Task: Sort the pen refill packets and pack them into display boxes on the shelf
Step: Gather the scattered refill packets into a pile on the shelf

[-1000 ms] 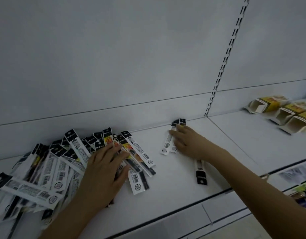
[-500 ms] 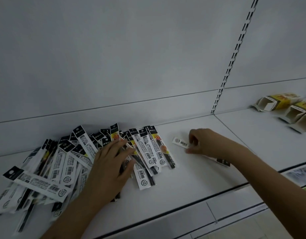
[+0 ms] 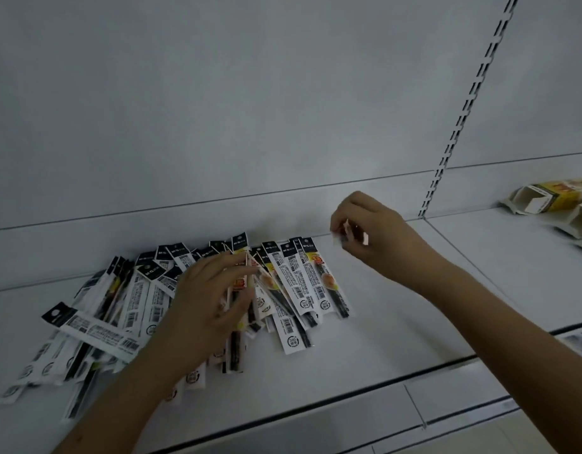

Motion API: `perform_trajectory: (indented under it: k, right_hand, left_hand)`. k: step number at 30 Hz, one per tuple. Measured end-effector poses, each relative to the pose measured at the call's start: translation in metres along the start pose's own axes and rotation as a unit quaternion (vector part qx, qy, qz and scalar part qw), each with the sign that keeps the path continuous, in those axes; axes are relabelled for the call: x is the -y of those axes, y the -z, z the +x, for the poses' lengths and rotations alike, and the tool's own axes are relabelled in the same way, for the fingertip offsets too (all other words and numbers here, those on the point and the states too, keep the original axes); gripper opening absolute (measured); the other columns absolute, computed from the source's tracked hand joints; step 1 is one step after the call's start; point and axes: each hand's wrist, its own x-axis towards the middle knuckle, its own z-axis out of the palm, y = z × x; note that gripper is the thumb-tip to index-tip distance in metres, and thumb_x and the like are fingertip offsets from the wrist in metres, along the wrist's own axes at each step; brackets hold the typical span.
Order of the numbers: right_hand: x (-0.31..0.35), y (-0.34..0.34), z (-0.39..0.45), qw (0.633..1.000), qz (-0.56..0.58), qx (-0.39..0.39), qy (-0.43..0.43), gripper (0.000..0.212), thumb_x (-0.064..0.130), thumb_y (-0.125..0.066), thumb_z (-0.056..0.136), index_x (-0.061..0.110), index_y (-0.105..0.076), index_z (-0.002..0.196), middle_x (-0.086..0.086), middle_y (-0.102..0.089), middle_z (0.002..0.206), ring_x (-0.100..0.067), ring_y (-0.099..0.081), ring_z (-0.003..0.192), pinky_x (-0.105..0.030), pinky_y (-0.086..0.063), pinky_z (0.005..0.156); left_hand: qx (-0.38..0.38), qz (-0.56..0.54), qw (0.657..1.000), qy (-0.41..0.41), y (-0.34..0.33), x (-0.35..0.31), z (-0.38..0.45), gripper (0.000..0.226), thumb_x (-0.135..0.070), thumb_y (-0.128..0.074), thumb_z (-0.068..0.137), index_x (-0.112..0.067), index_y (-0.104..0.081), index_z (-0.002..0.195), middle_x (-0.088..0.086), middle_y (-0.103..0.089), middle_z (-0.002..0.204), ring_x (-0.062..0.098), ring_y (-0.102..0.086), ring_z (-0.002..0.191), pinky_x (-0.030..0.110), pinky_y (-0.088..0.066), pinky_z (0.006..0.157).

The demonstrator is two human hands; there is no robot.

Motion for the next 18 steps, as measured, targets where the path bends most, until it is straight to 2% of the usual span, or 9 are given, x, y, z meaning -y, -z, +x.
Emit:
perform_trajectory:
  k: [3, 6, 8, 9, 11, 12, 14, 16, 18]
  right_hand:
    - [-0.005, -0.026, -0.012, 0.998, -0.003, 0.047, 0.029, 0.033, -0.006, -0.066, 0.079, 0.020, -0.060, 0.099, 0.006, -0.051, 0.111, -0.010, -0.059, 0.087, -0.026, -0.051, 0.076]
    - [-0.021, -0.051, -0.033, 0.982, -0.091, 0.162, 0.024, 0.053, -0.008, -0.056, 0.082, 0.027, -0.052, 0.121, 0.008, -0.041, 0.131, -0.012, -0.059, 0.088, -0.035, -0.055, 0.068]
    - [-0.030, -0.055, -0.042, 0.978, -0.130, 0.161, -0.024, 0.065, -0.010, -0.050, 0.079, 0.027, -0.048, 0.132, 0.006, -0.038, 0.136, -0.015, -0.059, 0.087, -0.034, -0.053, 0.064]
    - [-0.031, -0.054, -0.042, 0.979, -0.125, 0.140, -0.073, 0.060, -0.009, -0.050, 0.082, 0.024, -0.049, 0.133, 0.003, -0.041, 0.135, -0.017, -0.059, 0.088, -0.033, -0.053, 0.067]
    - [-0.029, -0.054, -0.037, 0.973, -0.098, 0.086, -0.188, 0.035, 0.008, -0.050, 0.095, 0.015, -0.053, 0.130, -0.005, -0.051, 0.128, -0.021, -0.061, 0.093, -0.030, -0.050, 0.078]
    - [-0.026, -0.056, -0.031, 0.964, -0.085, 0.074, -0.241, 0.030, 0.020, -0.049, 0.099, 0.011, -0.054, 0.127, -0.008, -0.056, 0.122, -0.022, -0.061, 0.095, -0.027, -0.045, 0.079]
    - [-0.017, -0.064, -0.019, 0.949, -0.060, 0.086, -0.298, 0.039, 0.039, -0.049, 0.098, 0.008, -0.060, 0.117, -0.010, -0.062, 0.109, -0.022, -0.060, 0.093, -0.026, -0.040, 0.075]
    - [0.001, -0.075, -0.008, 0.951, -0.030, 0.096, -0.294, 0.046, 0.051, -0.047, 0.096, 0.009, -0.062, 0.106, -0.010, -0.063, 0.102, -0.023, -0.060, 0.092, -0.027, -0.040, 0.073]
    - [0.019, -0.085, 0.002, 0.950, 0.000, 0.117, -0.290, 0.056, 0.056, -0.048, 0.094, 0.009, -0.056, 0.122, -0.011, -0.061, 0.113, -0.024, -0.059, 0.103, -0.028, -0.042, 0.080]
  left_hand:
    - [0.004, 0.034, 0.998, 0.052, 0.010, 0.019, -0.006, 0.052, -0.062, -0.028, 0.091, -0.039, -0.054, 0.131, -0.017, -0.045, 0.142, 0.008, -0.036, 0.136, 0.045, -0.023, 0.117]
    - [-0.005, 0.089, 0.992, 0.091, 0.025, 0.040, -0.018, 0.058, -0.059, -0.031, 0.089, -0.028, -0.061, 0.128, -0.004, -0.053, 0.140, 0.022, -0.045, 0.131, 0.053, -0.034, 0.111]
    - [-0.035, 0.133, 0.983, 0.121, 0.038, 0.054, -0.030, 0.061, -0.058, -0.031, 0.088, -0.022, -0.063, 0.127, 0.004, -0.055, 0.139, 0.031, -0.048, 0.128, 0.058, -0.036, 0.107]
    - [-0.052, 0.156, 0.975, 0.150, 0.045, 0.059, -0.038, 0.064, -0.060, -0.031, 0.087, -0.021, -0.062, 0.128, 0.008, -0.053, 0.140, 0.035, -0.046, 0.129, 0.060, -0.035, 0.107]
    - [-0.075, 0.169, 0.947, 0.263, 0.058, 0.066, -0.054, 0.076, -0.071, -0.028, 0.081, -0.025, -0.054, 0.136, 0.013, -0.043, 0.148, 0.040, -0.035, 0.136, 0.059, -0.028, 0.110]
    - [-0.074, 0.155, 0.928, 0.332, 0.063, 0.068, -0.060, 0.085, -0.078, -0.027, 0.075, -0.027, -0.048, 0.140, 0.015, -0.036, 0.152, 0.041, -0.029, 0.138, 0.059, -0.025, 0.111]
    - [-0.051, 0.116, 0.895, 0.427, 0.068, 0.069, -0.067, 0.100, -0.087, -0.024, 0.067, -0.027, -0.039, 0.146, 0.021, -0.031, 0.152, 0.046, -0.028, 0.136, 0.062, -0.026, 0.109]
    - [-0.011, 0.122, 0.888, 0.443, 0.066, 0.070, -0.070, 0.104, -0.089, -0.019, 0.068, -0.027, -0.034, 0.150, 0.021, -0.035, 0.148, 0.047, -0.033, 0.131, 0.061, -0.030, 0.106]
    - [0.009, 0.136, 0.892, 0.431, 0.063, 0.067, -0.067, 0.103, -0.091, -0.018, 0.069, -0.030, -0.024, 0.153, 0.017, -0.034, 0.151, 0.041, -0.031, 0.134, 0.056, -0.027, 0.109]
